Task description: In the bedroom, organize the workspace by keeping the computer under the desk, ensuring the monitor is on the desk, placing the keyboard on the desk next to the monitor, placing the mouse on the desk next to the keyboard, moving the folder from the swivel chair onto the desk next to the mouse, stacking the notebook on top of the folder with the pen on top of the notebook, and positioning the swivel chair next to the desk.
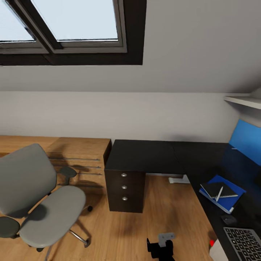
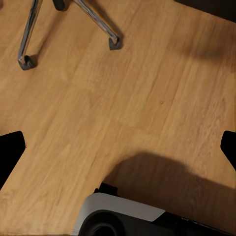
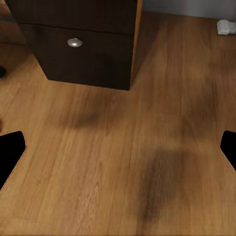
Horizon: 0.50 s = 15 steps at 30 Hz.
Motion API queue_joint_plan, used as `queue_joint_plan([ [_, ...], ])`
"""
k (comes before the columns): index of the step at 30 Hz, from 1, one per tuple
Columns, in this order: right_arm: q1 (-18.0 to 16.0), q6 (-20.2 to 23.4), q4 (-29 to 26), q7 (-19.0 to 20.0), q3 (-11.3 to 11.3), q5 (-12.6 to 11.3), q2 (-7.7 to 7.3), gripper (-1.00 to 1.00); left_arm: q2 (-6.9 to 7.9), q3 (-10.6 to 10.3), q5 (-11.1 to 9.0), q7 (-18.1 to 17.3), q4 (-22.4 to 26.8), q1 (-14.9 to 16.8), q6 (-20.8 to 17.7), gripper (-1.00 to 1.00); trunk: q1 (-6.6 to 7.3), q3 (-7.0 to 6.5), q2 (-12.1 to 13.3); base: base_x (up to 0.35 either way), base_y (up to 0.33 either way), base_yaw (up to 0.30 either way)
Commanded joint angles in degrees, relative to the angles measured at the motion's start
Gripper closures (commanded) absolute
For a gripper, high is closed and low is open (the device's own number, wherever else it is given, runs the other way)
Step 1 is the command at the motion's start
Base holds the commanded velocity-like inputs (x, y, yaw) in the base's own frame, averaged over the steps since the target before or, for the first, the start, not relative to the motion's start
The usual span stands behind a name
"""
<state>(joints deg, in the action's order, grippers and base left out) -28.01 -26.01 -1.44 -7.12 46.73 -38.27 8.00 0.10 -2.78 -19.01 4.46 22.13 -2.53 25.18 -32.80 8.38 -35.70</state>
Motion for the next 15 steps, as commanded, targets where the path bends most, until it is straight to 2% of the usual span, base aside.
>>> queue_joint_plan([
  [1, 0.0, -0.1, 0.0, -0.4, 0.5, -0.1, 0.03, -1.0, 0.03, -0.3, -0.1, 0.5, 0.1, 0.0, 0.1, -1.0, 0.21, -0.1, 0.3, 0.0, 0.0, 0.272],
  [15, 0.1, -0.5, 0.1, -0.5, 0.6, -0.1, 0.17, -1.0, 0.24, -0.3, -0.1, 0.5, 0.1, 0.0, 0.1, -1.0, 3.28, -2.62, 6.0, 0.0, 0.0, 0.277],
])
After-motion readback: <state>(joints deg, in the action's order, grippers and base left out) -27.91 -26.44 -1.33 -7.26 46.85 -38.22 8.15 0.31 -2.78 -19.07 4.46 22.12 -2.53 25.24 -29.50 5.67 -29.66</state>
